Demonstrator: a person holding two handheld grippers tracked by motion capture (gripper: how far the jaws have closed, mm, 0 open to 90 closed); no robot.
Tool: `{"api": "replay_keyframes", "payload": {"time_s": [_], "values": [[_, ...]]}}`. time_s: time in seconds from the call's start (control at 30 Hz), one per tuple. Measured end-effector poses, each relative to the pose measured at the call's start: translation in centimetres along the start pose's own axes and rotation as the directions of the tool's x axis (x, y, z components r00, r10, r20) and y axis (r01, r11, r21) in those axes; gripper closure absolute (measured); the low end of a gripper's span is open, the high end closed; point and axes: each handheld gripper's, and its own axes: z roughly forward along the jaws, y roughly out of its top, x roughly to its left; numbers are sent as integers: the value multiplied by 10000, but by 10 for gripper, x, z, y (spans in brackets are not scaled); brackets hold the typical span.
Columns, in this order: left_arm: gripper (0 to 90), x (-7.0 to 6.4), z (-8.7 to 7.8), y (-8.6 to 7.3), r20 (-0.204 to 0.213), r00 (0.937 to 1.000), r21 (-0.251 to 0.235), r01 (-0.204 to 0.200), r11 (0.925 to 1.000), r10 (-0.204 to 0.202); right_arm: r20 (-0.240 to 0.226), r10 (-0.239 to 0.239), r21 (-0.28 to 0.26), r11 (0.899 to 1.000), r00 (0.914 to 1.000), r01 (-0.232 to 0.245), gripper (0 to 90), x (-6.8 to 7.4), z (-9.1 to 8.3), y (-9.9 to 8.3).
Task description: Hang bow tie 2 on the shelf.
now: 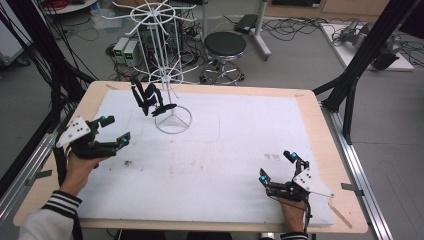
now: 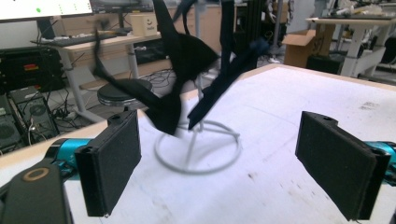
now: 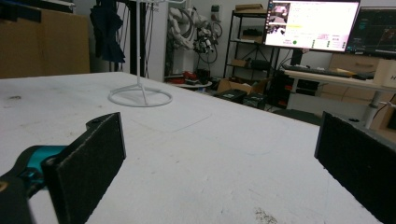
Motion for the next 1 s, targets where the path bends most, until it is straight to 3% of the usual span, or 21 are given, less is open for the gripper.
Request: {"api": "replay_keyframes", "payload": {"time_s": [0.17, 0.27, 0.43, 0.6, 1.0], "values": [[146, -17, -13, -29, -251, 9997, -125, -25, 9999, 22, 21, -86, 84, 9999, 10000, 85, 11, 1, 1, 0], [146, -23, -18, -41, -405, 9992, -443, -48, 9990, 30, 53, -148, 101, 9998, 9999, 148, 11, 1, 1, 0], [146, -27, -23, -54, -627, 9980, -486, -148, 9987, 117, 71, -161, 95, 9998, 9998, 161, 11, 1, 1, 0], [147, -27, -28, -59, -982, 9951, -824, -201, 9964, 120, 79, -127, 101, 9999, 9999, 126, 11, 1, 1, 0], [146, -25, -30, -61, -1012, 9948, -1084, -25, 9941, -85, 55, -125, 86, 9999, 9999, 124, 11, 2, 1, 0]]}}
